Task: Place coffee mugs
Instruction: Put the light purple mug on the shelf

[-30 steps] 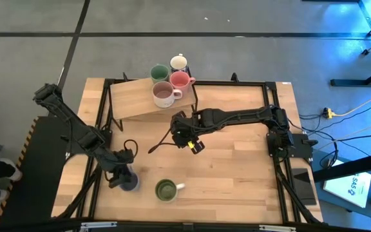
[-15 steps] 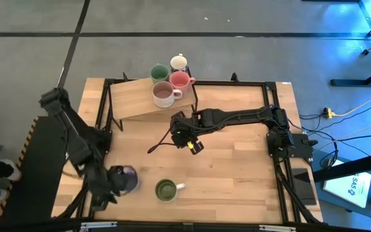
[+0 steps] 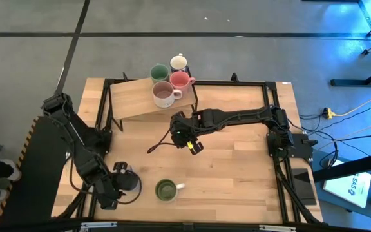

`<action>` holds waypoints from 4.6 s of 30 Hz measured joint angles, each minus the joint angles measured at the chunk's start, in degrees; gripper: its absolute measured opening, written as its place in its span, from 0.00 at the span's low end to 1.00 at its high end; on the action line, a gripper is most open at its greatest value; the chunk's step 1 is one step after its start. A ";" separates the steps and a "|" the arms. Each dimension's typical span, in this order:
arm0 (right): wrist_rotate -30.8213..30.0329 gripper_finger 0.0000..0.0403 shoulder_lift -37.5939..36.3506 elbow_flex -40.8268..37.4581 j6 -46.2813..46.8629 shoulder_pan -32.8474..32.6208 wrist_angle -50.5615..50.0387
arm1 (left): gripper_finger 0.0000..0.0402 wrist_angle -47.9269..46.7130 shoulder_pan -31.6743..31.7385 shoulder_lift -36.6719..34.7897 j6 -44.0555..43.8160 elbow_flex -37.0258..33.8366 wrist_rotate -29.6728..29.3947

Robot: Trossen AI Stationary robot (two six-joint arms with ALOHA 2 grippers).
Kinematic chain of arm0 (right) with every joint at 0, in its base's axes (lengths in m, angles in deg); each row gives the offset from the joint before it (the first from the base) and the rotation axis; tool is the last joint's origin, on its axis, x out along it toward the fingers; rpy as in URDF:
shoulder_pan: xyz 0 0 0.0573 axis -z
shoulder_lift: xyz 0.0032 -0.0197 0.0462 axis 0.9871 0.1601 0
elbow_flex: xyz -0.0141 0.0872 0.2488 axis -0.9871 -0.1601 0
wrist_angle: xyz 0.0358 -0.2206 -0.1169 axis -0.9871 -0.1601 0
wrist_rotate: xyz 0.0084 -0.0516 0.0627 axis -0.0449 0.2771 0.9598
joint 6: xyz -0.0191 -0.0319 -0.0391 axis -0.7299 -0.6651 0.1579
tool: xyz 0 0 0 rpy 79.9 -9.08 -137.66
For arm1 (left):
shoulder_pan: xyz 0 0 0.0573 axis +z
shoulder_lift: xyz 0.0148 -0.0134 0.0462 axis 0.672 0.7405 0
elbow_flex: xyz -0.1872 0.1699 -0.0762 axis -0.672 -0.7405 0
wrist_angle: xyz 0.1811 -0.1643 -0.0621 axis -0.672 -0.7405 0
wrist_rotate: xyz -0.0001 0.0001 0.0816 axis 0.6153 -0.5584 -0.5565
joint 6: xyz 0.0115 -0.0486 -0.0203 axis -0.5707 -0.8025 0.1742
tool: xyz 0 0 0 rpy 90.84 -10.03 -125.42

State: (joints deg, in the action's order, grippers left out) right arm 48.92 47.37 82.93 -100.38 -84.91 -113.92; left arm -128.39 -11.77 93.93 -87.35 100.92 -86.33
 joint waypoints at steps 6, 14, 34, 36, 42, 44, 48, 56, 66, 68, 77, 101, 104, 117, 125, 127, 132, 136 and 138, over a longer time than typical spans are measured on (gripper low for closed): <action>0.01 0.37 0.00 0.00 -0.01 0.00 -0.02 | 0.34 2.25 0.02 1.39 -0.06 -0.02 0.22; 0.01 0.37 0.00 0.00 -0.01 0.00 0.04 | 0.34 4.43 0.50 3.90 -0.34 -3.30 2.88; 17.20 0.37 0.00 0.00 -11.58 3.60 15.89 | 0.03 1.12 3.08 3.81 11.09 -0.52 2.06; 27.54 0.37 0.00 0.00 -12.90 5.13 19.06 | 0.03 -0.21 3.50 3.81 14.05 2.06 2.57; 40.28 0.37 0.56 0.02 -14.00 7.27 24.37 | 0.03 -10.20 5.43 3.79 23.47 9.88 -0.61; 41.70 0.37 1.02 0.02 -15.81 7.15 26.18 | 0.03 -14.54 6.39 3.79 25.18 12.36 -1.83; 46.93 0.37 2.87 0.06 -16.73 6.48 30.59 | 0.03 -20.35 8.30 3.76 30.43 17.12 -4.28; 48.59 0.37 4.80 0.05 -17.46 6.45 32.96 | 0.03 -21.05 12.92 3.75 46.53 22.02 -7.01; 48.95 0.37 5.97 0.04 -19.07 6.82 32.98 | 0.03 -20.39 17.08 3.77 59.58 22.71 -6.76; 48.91 0.37 6.21 0.07 -19.18 6.82 32.88 | 0.03 -19.61 17.61 3.78 61.04 22.72 -6.54; 49.35 0.37 5.24 1.71 -18.77 8.32 33.24 | 0.03 -19.49 17.87 3.75 63.49 22.73 -7.77; 52.89 0.30 6.75 1.66 -19.08 9.01 28.17 | 0.03 -20.86 18.63 3.90 70.60 22.75 -11.40; 52.47 0.22 7.05 1.68 -18.89 9.07 27.98 | 0.03 -20.73 19.10 3.92 70.92 22.69 -11.12; 50.00 0.06 7.26 1.68 -16.54 9.07 28.14 | 0.04 -19.84 19.37 4.10 72.37 22.64 -11.71; 49.91 0.06 7.39 1.53 -16.61 8.88 28.34 | 0.27 -16.64 18.89 3.67 65.79 22.67 -12.87; 49.70 0.06 7.39 1.52 -16.20 8.84 28.73 | 0.30 -15.56 18.19 3.57 65.70 22.73 -13.28; 44.99 0.06 7.48 1.51 -12.19 8.82 28.79 | 0.33 -15.34 15.61 3.57 57.95 22.77 -15.72; 41.82 0.06 7.50 1.51 -9.58 8.96 29.50 | 0.34 -15.20 13.46 3.57 48.61 22.77 -21.00; 38.91 0.06 7.50 1.51 -7.53 8.96 29.80 | 0.34 -15.02 12.40 3.60 42.88 22.98 -23.25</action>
State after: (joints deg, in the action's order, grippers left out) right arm 87.83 54.87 84.44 -107.91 -75.95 -84.12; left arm -143.42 0.62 97.53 -44.47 123.90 -109.57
